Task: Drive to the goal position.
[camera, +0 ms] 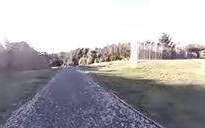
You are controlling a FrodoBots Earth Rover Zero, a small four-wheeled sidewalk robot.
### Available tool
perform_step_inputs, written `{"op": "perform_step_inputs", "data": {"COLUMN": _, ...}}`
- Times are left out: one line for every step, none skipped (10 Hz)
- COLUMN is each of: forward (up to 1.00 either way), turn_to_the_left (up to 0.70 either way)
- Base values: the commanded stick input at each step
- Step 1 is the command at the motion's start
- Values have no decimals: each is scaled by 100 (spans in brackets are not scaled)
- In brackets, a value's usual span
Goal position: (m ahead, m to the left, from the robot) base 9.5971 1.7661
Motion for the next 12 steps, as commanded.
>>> {"op": "perform_step_inputs", "data": {"forward": 50, "turn_to_the_left": 15}}
{"op": "perform_step_inputs", "data": {"forward": 50, "turn_to_the_left": 3}}
{"op": "perform_step_inputs", "data": {"forward": 50, "turn_to_the_left": 0}}
{"op": "perform_step_inputs", "data": {"forward": 50, "turn_to_the_left": 0}}
{"op": "perform_step_inputs", "data": {"forward": 50, "turn_to_the_left": 0}}
{"op": "perform_step_inputs", "data": {"forward": 50, "turn_to_the_left": 0}}
{"op": "perform_step_inputs", "data": {"forward": 50, "turn_to_the_left": 0}}
{"op": "perform_step_inputs", "data": {"forward": 50, "turn_to_the_left": 0}}
{"op": "perform_step_inputs", "data": {"forward": 50, "turn_to_the_left": 0}}
{"op": "perform_step_inputs", "data": {"forward": 50, "turn_to_the_left": 0}}
{"op": "perform_step_inputs", "data": {"forward": 50, "turn_to_the_left": 0}}
{"op": "perform_step_inputs", "data": {"forward": 50, "turn_to_the_left": 0}}
